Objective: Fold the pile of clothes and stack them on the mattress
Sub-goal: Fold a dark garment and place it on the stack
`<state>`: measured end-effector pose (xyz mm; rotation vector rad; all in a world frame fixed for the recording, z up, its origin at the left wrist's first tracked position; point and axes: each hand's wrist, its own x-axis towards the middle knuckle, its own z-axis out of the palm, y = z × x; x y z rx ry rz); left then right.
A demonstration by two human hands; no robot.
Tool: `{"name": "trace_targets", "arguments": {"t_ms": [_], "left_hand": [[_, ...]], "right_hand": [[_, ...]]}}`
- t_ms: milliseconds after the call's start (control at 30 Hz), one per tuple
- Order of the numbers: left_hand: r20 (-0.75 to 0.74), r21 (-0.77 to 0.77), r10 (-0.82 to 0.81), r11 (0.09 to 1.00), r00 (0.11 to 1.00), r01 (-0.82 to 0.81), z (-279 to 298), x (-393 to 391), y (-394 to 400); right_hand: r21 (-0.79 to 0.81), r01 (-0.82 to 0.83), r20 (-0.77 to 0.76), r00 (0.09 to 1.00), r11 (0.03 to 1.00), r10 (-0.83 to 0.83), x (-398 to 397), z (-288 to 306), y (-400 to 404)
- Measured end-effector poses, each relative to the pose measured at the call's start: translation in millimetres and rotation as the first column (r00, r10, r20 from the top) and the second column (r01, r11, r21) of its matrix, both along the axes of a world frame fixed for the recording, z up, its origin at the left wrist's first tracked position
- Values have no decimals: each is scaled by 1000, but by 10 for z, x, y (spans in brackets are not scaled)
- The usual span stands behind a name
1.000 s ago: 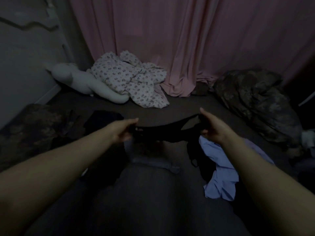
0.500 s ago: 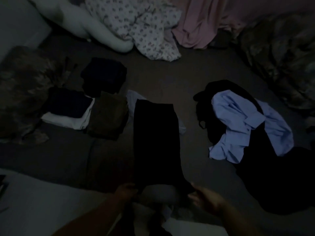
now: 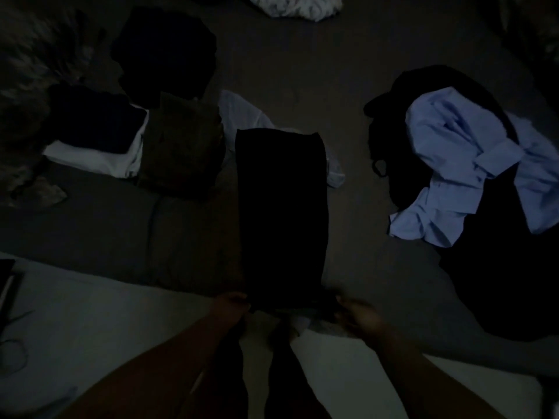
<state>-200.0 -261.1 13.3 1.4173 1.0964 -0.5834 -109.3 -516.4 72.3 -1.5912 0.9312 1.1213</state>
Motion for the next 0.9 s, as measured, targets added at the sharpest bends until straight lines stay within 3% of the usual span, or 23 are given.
{"name": "trace_targets", "arguments": {"t_ms": [200, 267, 367, 533, 633, 700, 767, 833, 900], "left_hand": [[-233, -101, -207, 977, 950, 188, -4, 242, 118], [-192, -177, -246, 961, 950, 213, 16, 431, 242], [-96, -239, -126, 966, 987, 100, -10, 948, 466], [168, -103, 35, 995, 985, -18, 28, 1854, 719], [233, 145, -3, 989, 972, -31, -205, 1866, 729], [157, 235, -117, 969, 981, 78, -425, 1627, 668], [34, 208, -233, 953, 972, 221, -579, 1314, 566], [23, 159, -280, 949, 960, 273, -682, 1053, 441], [32, 211, -309, 932, 950, 296, -764, 925, 353]], "right_hand": [[-16, 10, -24, 1000, 1000, -11, 309, -296, 6], [-29, 11, 7, 1000, 1000, -11, 591, -313, 50], [-31, -4, 124, 992, 1000, 8, 1142, -301, 193], [62, 51, 300, 952, 997, -67, 1827, -324, 579], [11, 9, 305, 952, 1000, -12, 1785, -598, 624], [-72, -132, 283, 948, 989, 147, 1553, -882, 567], [-152, -217, 293, 922, 964, 254, 1260, -1122, 495], [-175, -232, 310, 909, 957, 277, 1002, -1306, 458], [-162, -206, 316, 916, 965, 248, 855, -1414, 476]]}}
